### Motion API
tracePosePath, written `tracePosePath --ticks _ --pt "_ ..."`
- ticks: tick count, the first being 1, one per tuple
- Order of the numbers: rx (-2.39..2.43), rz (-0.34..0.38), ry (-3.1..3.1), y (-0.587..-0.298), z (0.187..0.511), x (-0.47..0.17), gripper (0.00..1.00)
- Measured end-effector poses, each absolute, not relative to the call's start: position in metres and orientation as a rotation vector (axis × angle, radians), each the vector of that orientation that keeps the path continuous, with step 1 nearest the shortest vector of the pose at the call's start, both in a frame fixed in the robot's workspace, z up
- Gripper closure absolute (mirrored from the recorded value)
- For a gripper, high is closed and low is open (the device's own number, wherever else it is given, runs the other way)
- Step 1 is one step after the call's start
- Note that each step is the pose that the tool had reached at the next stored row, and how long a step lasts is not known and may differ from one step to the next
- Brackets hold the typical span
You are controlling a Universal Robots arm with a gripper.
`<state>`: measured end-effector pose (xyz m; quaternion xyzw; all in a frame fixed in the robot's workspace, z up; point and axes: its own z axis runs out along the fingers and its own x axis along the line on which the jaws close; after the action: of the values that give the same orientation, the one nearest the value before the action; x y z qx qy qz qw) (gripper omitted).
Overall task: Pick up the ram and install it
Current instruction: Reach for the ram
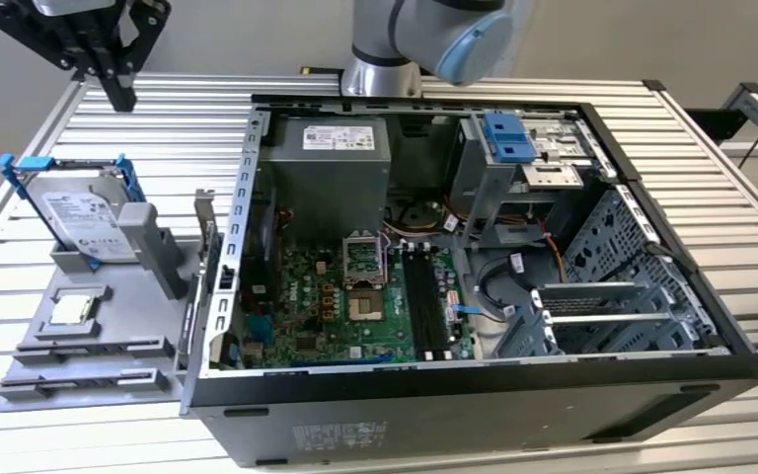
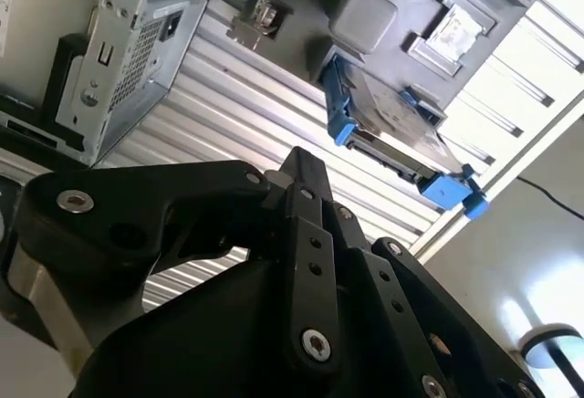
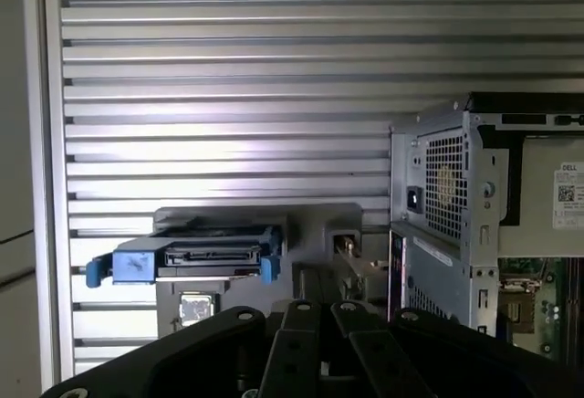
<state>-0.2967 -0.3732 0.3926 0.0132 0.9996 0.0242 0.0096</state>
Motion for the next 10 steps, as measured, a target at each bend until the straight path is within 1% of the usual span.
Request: tracePosePath --ticks 10 --pt "0.041 0.076 3.123 -0.367 0.393 -0.322 1.00"
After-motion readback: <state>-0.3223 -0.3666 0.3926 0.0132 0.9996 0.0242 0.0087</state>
